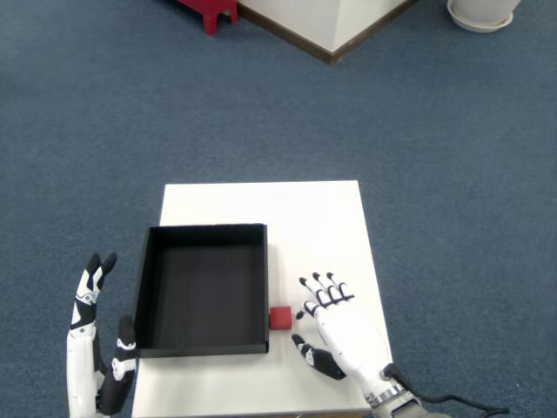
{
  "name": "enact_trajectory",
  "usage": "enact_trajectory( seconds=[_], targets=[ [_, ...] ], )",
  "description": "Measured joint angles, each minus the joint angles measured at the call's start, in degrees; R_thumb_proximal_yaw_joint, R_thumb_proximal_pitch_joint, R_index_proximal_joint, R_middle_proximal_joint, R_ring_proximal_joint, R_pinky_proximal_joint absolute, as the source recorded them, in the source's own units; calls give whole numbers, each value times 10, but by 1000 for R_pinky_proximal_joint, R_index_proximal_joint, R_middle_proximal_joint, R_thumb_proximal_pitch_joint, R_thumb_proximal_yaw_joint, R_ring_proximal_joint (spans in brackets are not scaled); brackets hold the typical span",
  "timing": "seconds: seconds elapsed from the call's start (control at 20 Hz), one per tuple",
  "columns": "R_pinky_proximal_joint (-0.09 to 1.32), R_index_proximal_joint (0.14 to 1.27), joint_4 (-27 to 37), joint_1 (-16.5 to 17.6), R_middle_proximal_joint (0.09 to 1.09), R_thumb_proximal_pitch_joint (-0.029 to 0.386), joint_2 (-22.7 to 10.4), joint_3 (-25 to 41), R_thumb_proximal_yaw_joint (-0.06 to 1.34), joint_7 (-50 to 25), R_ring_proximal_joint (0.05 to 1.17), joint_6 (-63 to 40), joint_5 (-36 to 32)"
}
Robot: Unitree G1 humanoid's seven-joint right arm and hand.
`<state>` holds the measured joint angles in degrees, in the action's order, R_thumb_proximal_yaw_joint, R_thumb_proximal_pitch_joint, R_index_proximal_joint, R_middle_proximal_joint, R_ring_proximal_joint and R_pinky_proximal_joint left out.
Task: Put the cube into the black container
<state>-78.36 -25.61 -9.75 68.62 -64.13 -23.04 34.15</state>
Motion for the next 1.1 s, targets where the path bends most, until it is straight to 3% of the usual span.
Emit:
enact_trajectory(
  seconds=[0.5,0.7,1.1],
  targets=[
    [-68,578,-7,-4,132,105,-2,0,808,-13,74,-20,0],
    [-68,473,-16,-3,122,79,-1,0,744,-12,68,-20,0],
    [-61,434,-18,-3,112,42,2,0,690,-9,65,-20,-1]
  ],
)
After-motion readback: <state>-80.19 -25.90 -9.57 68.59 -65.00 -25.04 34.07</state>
